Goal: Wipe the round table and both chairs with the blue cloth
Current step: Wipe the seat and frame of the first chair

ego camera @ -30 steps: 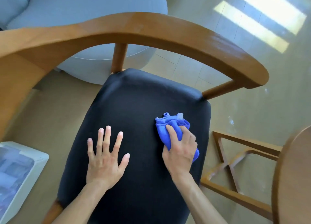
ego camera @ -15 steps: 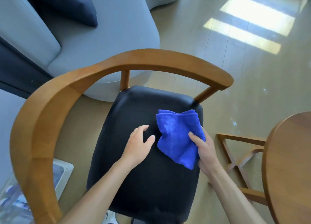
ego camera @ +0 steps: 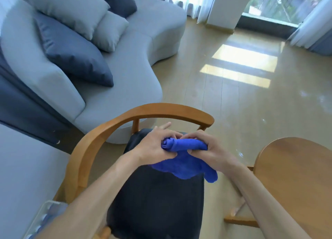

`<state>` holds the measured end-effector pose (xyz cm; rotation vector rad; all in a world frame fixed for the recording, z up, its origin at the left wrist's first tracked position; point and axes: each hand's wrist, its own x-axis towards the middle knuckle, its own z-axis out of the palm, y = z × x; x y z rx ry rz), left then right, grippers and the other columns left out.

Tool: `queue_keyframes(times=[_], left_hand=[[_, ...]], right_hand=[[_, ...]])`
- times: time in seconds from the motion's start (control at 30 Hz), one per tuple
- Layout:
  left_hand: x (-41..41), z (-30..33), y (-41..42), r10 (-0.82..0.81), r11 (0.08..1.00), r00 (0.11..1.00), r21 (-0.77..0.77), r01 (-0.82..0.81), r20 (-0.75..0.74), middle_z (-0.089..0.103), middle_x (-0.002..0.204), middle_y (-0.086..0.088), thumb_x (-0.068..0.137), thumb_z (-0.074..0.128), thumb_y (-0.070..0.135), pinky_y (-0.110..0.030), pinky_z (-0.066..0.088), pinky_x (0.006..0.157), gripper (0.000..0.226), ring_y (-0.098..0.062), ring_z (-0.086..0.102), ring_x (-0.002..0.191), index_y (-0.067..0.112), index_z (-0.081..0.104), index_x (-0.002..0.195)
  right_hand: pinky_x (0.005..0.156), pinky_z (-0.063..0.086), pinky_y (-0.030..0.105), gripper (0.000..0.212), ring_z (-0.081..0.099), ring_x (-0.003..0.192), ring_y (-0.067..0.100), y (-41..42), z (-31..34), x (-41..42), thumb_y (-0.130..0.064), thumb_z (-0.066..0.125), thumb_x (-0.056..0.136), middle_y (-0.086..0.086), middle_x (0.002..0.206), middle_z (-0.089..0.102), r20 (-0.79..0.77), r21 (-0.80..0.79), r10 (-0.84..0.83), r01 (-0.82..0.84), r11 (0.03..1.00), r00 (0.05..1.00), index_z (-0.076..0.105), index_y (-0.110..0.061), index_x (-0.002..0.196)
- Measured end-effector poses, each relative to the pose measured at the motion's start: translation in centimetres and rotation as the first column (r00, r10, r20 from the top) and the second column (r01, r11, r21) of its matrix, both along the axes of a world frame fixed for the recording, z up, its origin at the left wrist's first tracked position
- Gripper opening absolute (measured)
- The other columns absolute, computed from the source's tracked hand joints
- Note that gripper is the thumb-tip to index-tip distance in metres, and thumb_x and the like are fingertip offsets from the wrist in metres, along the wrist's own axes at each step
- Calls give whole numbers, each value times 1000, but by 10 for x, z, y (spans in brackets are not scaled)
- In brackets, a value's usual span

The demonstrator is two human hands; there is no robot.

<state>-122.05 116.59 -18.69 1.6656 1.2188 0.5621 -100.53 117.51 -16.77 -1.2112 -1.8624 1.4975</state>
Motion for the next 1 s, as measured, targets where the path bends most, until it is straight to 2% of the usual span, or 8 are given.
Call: queue_keyframes(times=[0.1, 0.23, 0.33, 0.43, 0.6, 0.7, 0.87, 1.0], left_hand=[[6, 38, 2, 88, 996, 994, 14, -89, 68, 66, 84, 5, 74, 71, 7, -33, 42, 87, 11, -15, 58, 99, 15, 63, 77], [4, 67, 5, 95, 995, 994, -26, -94, 63, 39, 52, 16, 76, 70, 8, -17, 27, 56, 41, -3, 35, 54, 31, 45, 52], [-7, 81, 8, 102, 991, 986, -103, -89, 133, 59, 66, 7, 78, 68, 20, -23, 44, 65, 10, -5, 54, 66, 23, 62, 71], [-16, 86, 11, 223, 945, 932, -298, -135, 286, 73, 102, -6, 79, 66, 32, -37, 54, 87, 27, -20, 69, 97, 17, 69, 101], [-18, 89, 11, 274, 915, 872, -389, -106, 406, 70, 115, -6, 87, 63, 38, -35, 55, 85, 26, -24, 66, 107, 24, 70, 107], [-24, 91, 9, 305, 887, 827, -457, -66, 473, 67, 122, -4, 91, 60, 41, -27, 55, 82, 27, -22, 64, 112, 28, 68, 114], [-25, 103, 8, 321, 882, 865, -454, -125, 386, 70, 114, 7, 92, 53, 51, -21, 56, 73, 27, -13, 68, 103, 34, 68, 108], [-19, 117, 14, 419, 892, 872, -296, -343, 253, 73, 95, 16, 94, 52, 48, -9, 50, 59, 23, 1, 68, 84, 31, 65, 102]], right_hand=[[71, 48, 18, 35, 62, 83, 6, 3, 24, 10, -16, 69, 73, -9, 93, 62, 197, -28, -31, 38, 999, 980, 56, -35, 100], [65, 45, 31, 14, 55, 71, 18, -1, 37, 21, -6, 65, 77, -2, 74, 58, 475, 33, -52, 42, 999, 878, 58, -18, 81], [58, 46, 14, 18, 60, 69, 2, 1, 56, 29, -13, 69, 77, -11, 75, 67, 294, 109, -304, 284, 952, 906, 65, -29, 83], [56, 47, 13, 10, 63, 67, -1, 2, 72, 31, -20, 76, 78, -13, 75, 70, 40, -51, -450, 452, 891, 892, 69, -24, 84], [77, 55, 29, 26, 70, 95, 21, 0, 83, 30, -7, 75, 79, 6, 103, 74, -213, -442, -427, 303, 844, 879, 71, -9, 105], [76, 55, 27, 38, 68, 99, 23, -4, 86, 29, 8, 69, 78, 9, 109, 72, -173, -415, -373, 276, 867, 911, 67, -9, 113], [80, 58, 39, 13, 66, 96, 17, -8, 90, 14, -21, 63, 92, -6, 103, 69, 89, -170, -486, 494, 853, 869, 62, -26, 104], [68, 60, 40, 40, 66, 93, 20, -7, 100, 7, -26, 71, 87, 3, 110, 66, 52, -317, -628, 609, 727, 777, 54, -13, 120]])
